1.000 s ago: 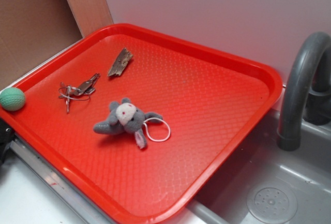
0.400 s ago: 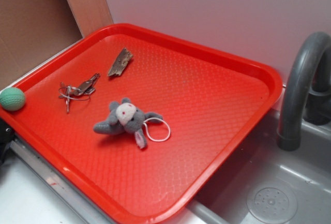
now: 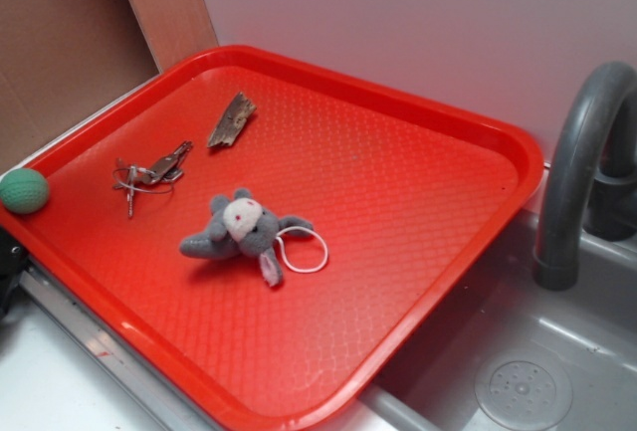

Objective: Grab the wood chip.

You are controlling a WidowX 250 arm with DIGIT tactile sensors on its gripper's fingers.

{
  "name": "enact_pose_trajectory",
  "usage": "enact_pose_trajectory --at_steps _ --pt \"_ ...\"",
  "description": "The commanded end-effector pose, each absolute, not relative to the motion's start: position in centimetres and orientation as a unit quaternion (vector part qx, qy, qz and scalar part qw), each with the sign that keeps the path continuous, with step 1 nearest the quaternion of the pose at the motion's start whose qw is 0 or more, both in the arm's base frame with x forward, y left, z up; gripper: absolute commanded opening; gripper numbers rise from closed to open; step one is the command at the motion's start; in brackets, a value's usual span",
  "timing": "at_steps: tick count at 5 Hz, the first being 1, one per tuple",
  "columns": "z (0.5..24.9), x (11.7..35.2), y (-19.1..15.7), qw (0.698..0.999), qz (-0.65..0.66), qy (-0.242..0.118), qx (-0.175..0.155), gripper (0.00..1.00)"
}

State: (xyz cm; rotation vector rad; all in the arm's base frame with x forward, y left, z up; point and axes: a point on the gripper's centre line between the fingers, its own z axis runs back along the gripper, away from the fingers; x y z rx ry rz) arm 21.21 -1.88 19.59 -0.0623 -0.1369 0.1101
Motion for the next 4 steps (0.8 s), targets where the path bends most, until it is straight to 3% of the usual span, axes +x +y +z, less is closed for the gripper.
enact_pose_trajectory --at_steps 1,2,4 --pt "14.6 24.9 -2.9 0.995 0.046 -0.091 -0.023 1.00" --pt "11.7 27.1 -3.6 0.996 0.040 -0.075 -0.026 1.00" --pt "6.6 28.3 -5.9 0.999 0.022 -0.037 -0.031 1.00"
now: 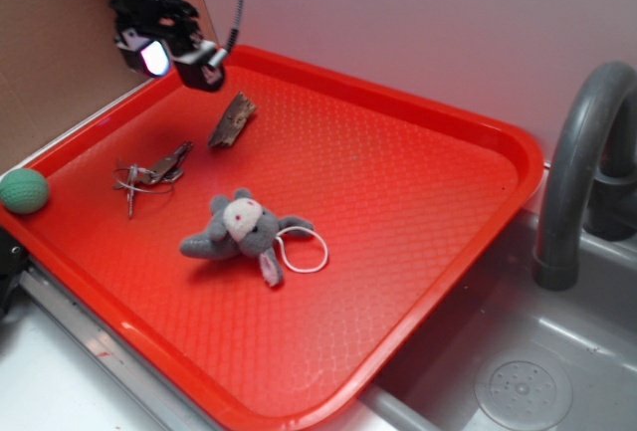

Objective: Grab the wood chip.

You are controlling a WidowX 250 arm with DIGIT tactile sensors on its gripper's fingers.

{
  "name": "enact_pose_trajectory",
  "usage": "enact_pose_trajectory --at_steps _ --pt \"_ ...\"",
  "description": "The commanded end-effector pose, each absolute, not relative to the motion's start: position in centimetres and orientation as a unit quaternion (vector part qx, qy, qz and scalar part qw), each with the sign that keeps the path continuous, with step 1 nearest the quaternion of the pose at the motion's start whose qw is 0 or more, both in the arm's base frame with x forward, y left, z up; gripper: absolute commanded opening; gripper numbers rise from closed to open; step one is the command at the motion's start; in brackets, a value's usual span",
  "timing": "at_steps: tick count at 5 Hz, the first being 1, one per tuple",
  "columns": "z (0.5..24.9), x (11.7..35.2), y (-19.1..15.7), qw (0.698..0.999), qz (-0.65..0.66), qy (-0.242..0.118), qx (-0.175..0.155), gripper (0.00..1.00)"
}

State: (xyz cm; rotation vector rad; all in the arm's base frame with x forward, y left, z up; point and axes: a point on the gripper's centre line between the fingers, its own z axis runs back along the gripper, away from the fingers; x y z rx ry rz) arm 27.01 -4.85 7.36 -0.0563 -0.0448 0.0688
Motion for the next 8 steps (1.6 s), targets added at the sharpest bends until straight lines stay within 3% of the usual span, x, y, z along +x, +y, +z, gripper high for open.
enact_pose_trajectory --at_steps 1,2,3,4,5,7,8 --pt "4.5 27.7 -7.8 0.999 0.007 -0.015 -0.029 1.00" --pt "2.6 27.1 -8.7 1.000 0.014 0.012 -0.022 1.00" --pt "2.6 26.7 -8.9 1.000 0.013 0.012 0.003 0.00" --pt "1.7 26.4 -9.3 0.999 0.013 0.032 0.003 0.00" --pt "6.7 25.3 -8.1 0.997 -0.002 0.043 0.056 0.00" --pt "16.5 22.5 -7.5 0.999 0.041 -0.019 0.024 0.00" --pt "21.4 19.6 -8.8 0.998 0.050 -0.035 0.016 0.00"
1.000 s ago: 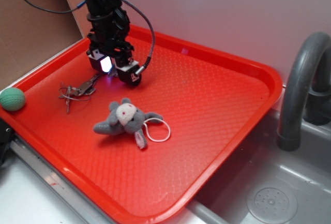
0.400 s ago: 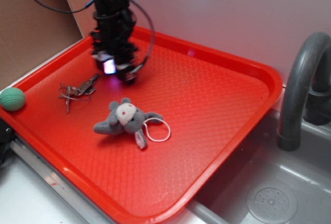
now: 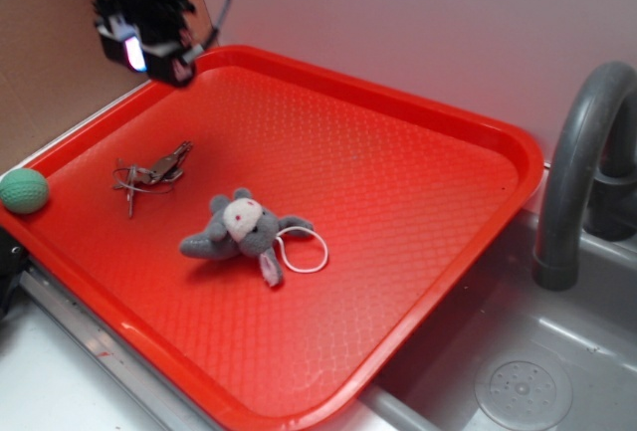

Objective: Grab the wood chip.

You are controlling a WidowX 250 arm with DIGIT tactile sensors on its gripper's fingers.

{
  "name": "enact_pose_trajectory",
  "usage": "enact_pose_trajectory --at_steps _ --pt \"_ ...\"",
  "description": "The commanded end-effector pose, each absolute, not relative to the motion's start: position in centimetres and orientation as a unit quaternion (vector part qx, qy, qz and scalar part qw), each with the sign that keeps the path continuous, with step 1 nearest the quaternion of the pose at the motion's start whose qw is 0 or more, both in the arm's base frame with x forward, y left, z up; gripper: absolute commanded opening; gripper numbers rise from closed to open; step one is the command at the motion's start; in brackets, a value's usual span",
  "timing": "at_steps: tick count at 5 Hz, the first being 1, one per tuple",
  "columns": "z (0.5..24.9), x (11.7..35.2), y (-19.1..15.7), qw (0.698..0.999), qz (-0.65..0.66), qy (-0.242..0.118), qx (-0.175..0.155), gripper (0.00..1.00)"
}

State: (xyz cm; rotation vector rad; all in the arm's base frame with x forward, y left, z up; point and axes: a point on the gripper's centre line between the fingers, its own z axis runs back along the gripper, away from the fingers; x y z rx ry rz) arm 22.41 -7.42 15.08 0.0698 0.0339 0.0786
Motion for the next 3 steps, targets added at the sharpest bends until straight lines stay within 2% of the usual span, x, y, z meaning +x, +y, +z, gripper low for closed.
enact_pose_trajectory --at_steps 1,2,3 --pt "26.3 16.8 -8.6 0.997 0.048 -0.066 -0.016 0.00" --pt "29.2 15.5 -7.8 0.994 0.057 -0.082 -0.033 0.00" --pt "28.8 16.1 -7.4 0.995 0.034 -0.077 -0.061 0.00"
